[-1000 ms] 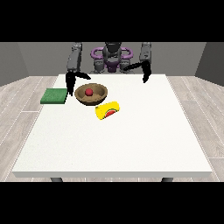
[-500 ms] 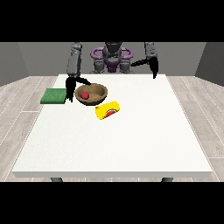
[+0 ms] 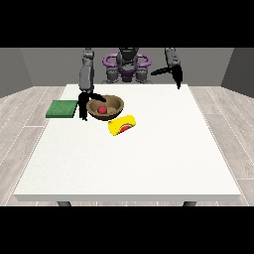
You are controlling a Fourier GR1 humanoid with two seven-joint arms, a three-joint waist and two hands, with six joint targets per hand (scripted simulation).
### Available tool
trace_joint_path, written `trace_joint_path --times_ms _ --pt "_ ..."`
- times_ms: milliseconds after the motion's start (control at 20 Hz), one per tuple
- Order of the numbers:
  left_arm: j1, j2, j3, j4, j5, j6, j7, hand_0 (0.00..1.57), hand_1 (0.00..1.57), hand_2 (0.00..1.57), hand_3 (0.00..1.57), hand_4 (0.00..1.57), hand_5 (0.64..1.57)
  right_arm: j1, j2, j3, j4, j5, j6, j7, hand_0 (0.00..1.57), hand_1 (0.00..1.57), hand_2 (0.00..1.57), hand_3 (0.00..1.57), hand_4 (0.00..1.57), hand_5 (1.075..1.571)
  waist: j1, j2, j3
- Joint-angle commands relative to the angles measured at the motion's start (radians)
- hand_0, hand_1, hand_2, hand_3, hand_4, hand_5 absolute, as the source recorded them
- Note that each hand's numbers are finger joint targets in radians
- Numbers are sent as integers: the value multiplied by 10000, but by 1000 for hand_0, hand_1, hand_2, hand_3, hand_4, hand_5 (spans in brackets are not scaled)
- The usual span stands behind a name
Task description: Pick the cup and pour the ball into the bowl, then pick the bowl and place it on the pad
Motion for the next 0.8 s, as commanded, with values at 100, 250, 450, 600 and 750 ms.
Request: trace_joint_path --times_ms 100,250,450,600,750 --pt "-501 275 191 -542 134 -160 233 0 0 0 0 339 1570 868 -230 154 1045 820 -1871 569 1571 1571 1571 479 785 1491 475 635 38" --pt "-461 98 -206 -590 93 -420 52 0 0 0 0 568 1549 935 -705 807 969 2017 -3393 649 1571 1571 1571 1570 920 1536 1105 813 5" --pt "-96 -247 -370 -129 272 -565 167 0 0 0 0 762 1507 775 -1019 1267 772 2680 -4435 2071 1571 1571 1571 1397 916 1565 1124 -186 -10" --pt "-133 127 122 197 436 -668 79 0 0 0 0 934 1436 315 -996 1454 695 2865 -4890 3326 1571 1571 1571 1179 892 1567 1013 -785 9" --pt "616 448 832 1498 837 -956 -538 0 0 0 0 973 1423 -44 -826 2288 205 3396 -4738 4988 1571 1571 1571 945 844 1563 -41 -1951 5"
